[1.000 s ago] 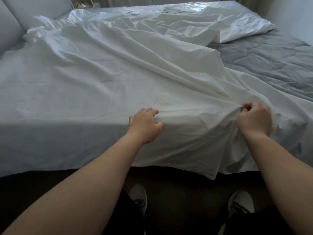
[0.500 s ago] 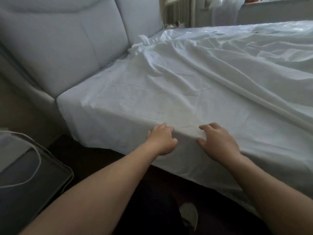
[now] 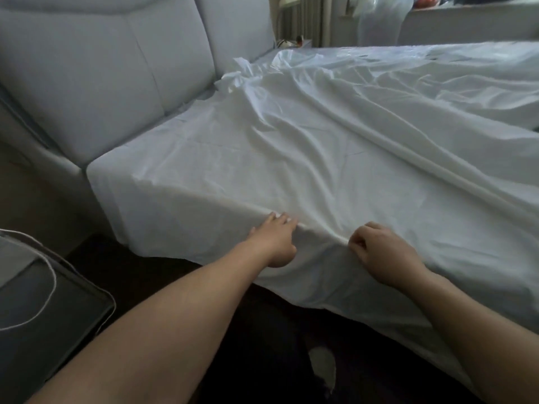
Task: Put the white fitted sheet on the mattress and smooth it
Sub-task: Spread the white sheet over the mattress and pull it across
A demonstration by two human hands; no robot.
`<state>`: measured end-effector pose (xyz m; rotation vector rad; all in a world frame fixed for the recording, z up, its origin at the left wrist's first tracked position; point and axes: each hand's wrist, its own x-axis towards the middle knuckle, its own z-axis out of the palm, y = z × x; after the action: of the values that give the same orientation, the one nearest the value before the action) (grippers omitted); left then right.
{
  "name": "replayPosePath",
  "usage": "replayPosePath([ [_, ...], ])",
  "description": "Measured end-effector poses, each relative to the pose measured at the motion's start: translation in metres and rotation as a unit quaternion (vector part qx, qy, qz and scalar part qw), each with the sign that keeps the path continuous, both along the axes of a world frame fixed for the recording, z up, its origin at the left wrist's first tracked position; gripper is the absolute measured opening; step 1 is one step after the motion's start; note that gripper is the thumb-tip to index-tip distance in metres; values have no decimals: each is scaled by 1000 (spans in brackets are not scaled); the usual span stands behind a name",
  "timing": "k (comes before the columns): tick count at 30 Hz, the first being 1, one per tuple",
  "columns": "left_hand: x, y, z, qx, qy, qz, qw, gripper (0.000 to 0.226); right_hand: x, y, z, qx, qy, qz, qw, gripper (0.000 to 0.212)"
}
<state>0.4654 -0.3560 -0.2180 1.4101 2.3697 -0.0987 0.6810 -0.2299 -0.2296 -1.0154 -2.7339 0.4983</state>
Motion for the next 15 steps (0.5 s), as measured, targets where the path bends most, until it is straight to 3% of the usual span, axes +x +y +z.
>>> replayPosePath([
  [3, 18, 14, 20, -6, 35, 2, 999, 46, 44, 11, 18, -7, 0, -13, 1000, 11],
  [5, 44, 35, 29, 4, 22, -58, 998, 37, 86, 20, 29, 2, 28, -67, 997, 12],
  [10, 148, 95, 31, 37, -27, -240, 970, 56, 206, 37, 51, 24, 70, -236, 969, 18],
  [15, 246, 138, 30, 56, -46, -348, 935, 56, 308, 44, 60, 9, 89, -386, 918, 20],
])
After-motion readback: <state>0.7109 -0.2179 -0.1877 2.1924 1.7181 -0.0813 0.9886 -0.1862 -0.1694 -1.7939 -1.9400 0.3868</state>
